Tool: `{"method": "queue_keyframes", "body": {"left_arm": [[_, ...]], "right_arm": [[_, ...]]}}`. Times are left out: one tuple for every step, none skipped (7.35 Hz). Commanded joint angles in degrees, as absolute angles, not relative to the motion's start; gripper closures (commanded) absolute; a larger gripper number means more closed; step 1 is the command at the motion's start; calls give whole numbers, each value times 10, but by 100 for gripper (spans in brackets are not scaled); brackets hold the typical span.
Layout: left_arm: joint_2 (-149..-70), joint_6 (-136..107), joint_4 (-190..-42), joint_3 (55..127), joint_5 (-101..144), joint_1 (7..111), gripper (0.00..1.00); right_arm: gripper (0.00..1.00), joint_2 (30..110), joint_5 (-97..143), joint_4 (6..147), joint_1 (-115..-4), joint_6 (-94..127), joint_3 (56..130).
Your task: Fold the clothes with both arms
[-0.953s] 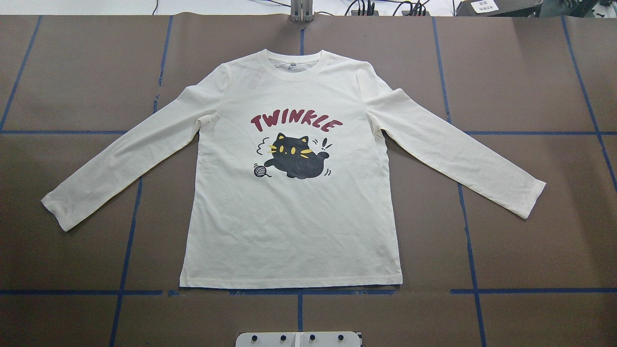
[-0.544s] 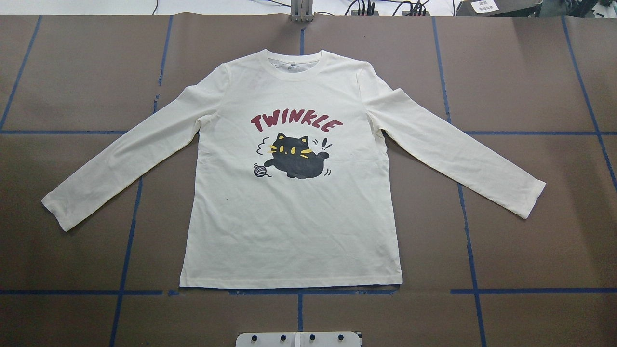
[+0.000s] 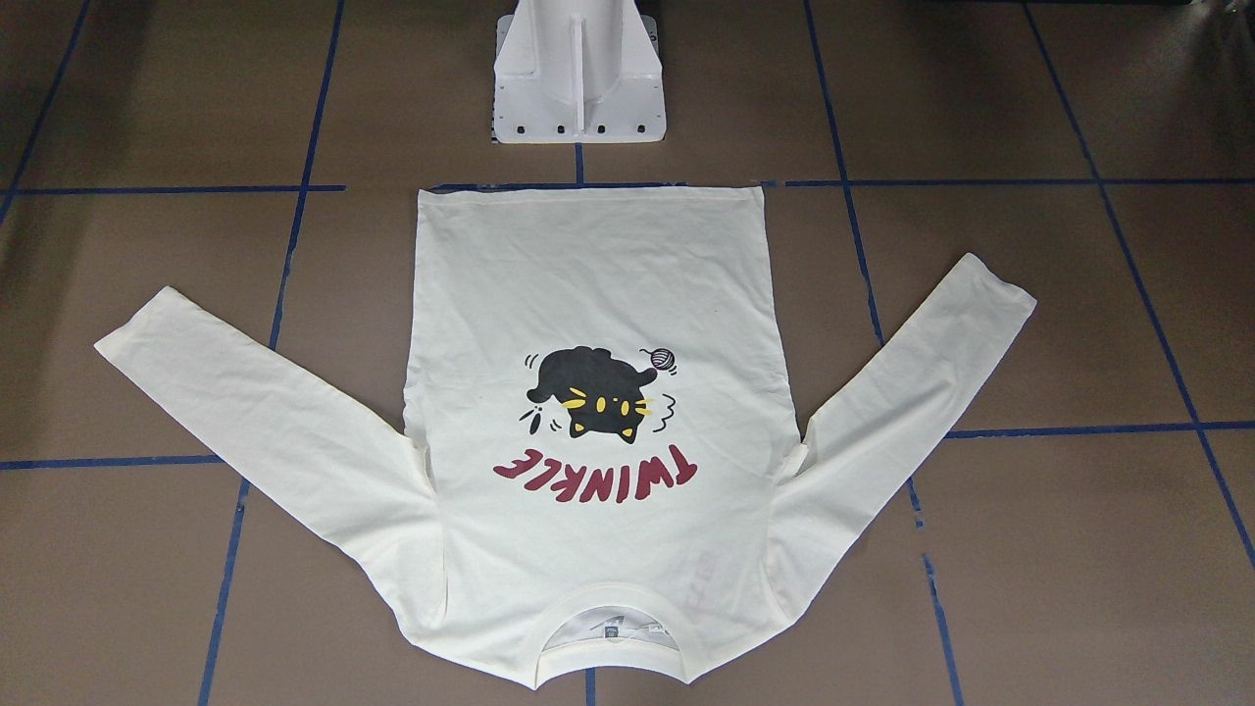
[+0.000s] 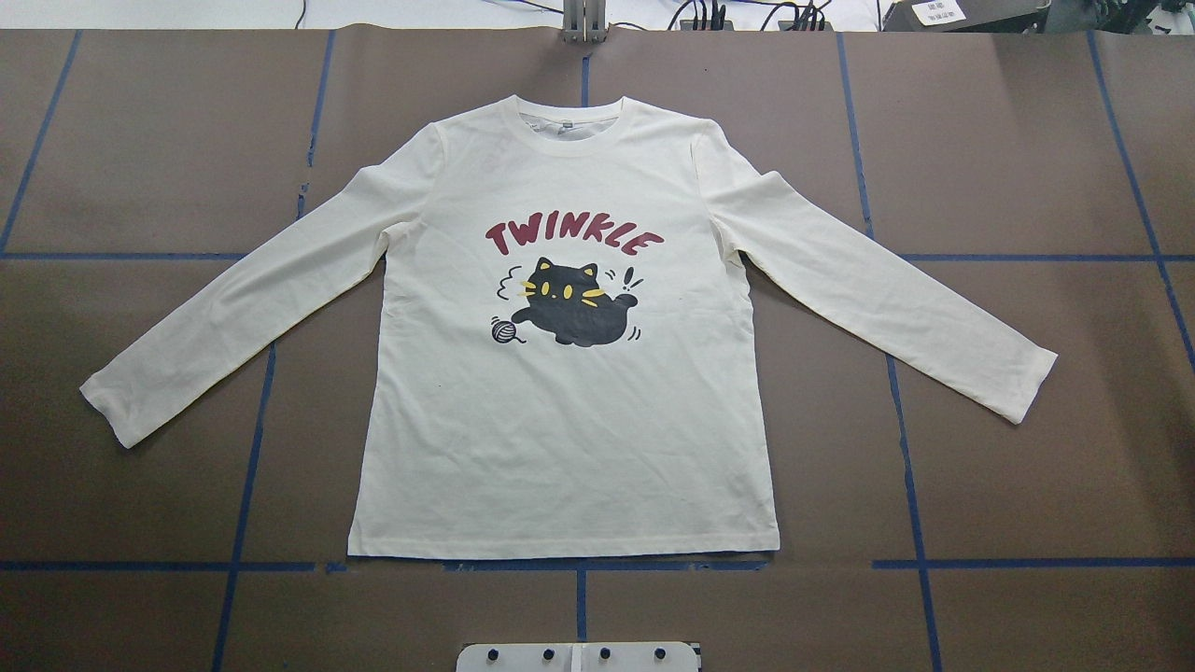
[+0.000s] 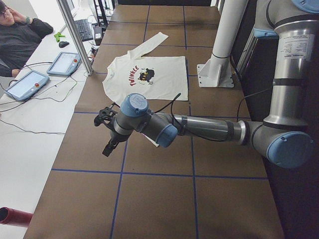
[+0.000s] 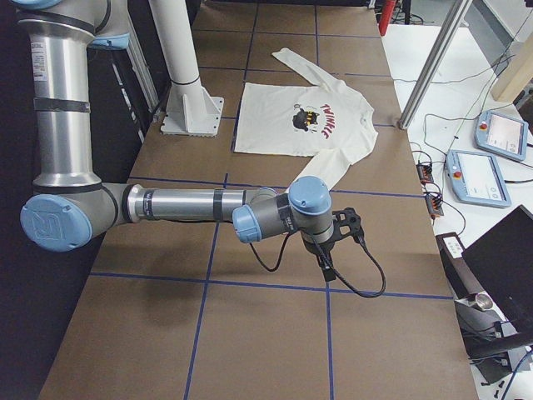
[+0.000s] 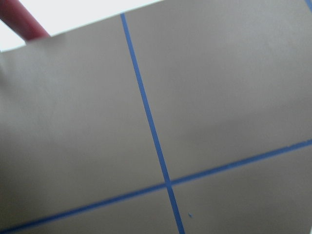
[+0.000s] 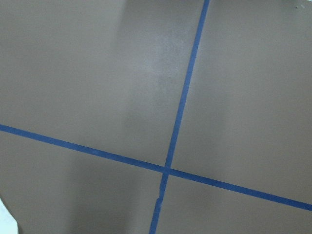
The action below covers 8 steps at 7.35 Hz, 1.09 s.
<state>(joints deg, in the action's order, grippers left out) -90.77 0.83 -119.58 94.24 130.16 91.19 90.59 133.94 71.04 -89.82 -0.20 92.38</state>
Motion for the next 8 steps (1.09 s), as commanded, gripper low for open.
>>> {"method": "queue_keyframes", "body": {"left_arm": [[-904,9,-1220,934,1305,911,0],[-905,9,-1220,934,1305,911,0],[-906,9,-1221,934,1305,911,0],[-907,9,-1221,934,1305,911,0],[-907,9,-1222,934,1305,911,0],[-907,9,-1222,937,1305,911,0],[-907,9,-1221,937,1305,911,0],[-906,9,-1222,937,1306,911,0]], "right_arm": [[0,931,1384,620,-879,36,925],[0,940,1384,558,-844,132,926],[0,948,1369,463,-782,264,922],[3,961,1318,399,-724,359,922],[14,975,1271,356,-673,419,921],[21,989,1244,326,-631,479,921],[22,1007,1211,296,-590,487,920],[23,1008,1194,293,-559,490,918]]}}
